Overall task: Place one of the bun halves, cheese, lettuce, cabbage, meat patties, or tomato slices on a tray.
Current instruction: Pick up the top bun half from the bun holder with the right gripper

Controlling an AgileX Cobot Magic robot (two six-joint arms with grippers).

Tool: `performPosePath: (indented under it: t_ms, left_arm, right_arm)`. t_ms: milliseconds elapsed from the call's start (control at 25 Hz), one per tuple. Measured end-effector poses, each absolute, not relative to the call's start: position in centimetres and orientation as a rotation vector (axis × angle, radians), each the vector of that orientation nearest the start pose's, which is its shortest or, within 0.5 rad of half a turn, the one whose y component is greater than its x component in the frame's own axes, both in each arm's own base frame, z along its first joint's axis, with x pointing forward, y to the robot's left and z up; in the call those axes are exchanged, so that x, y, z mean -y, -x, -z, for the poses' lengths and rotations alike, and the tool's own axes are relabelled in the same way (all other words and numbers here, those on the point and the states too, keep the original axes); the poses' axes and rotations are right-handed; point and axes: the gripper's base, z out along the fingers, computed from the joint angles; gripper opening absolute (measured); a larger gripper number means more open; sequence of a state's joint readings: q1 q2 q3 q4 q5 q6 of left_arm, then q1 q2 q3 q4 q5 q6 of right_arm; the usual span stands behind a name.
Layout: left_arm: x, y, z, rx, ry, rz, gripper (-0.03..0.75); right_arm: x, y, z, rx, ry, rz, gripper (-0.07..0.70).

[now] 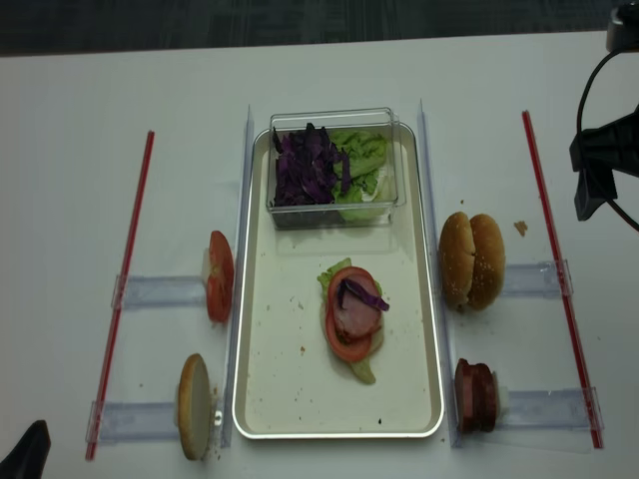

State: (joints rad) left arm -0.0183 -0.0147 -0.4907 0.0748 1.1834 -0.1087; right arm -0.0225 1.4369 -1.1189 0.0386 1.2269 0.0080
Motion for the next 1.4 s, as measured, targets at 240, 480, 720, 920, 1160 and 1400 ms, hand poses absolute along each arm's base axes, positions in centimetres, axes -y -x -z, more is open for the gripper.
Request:
performPosePath:
  t_ms: [240,480,720,920,1160,1400]
  left_arm:
    - [-0.7,1.2,-26.5,-2.156,0.107,-0.018,0.618]
    - [-0.7,1.2,-26.5,-2.156,0.107,-0.018,0.618]
    - [-0.7,1.2,-26.5,-2.156,0.107,-0.018,0.618]
    - [-0.7,1.2,-26.5,-2.156,0.107,-0.018,0.618]
    - [-0.7,1.2,-26.5,-2.156,0.107,-0.018,0.618]
    - [-0.7,1.2,-26.5,-2.156,0.107,-0.018,0.618]
  right_arm:
    - [0.1,-26.3,-27.7,-3.043,-0.128,-0.093,0.692]
    - [-3.3,-26.4,-27.2,-3.07,-0.032,-0.086,0.674]
    - [-7.5,-27.1,-27.3,-3.074,0.019,-0.131,0.673]
    - [-10.5,-27.6,-27.9,-3.056,0.047,-0.177,0.673]
    - [-13.1,-27.6,-26.8,-3.096,0.072,-0.174,0.671]
    - [-14.7,-27.7,-25.4,-3.135,0.085,-0.189,0.67]
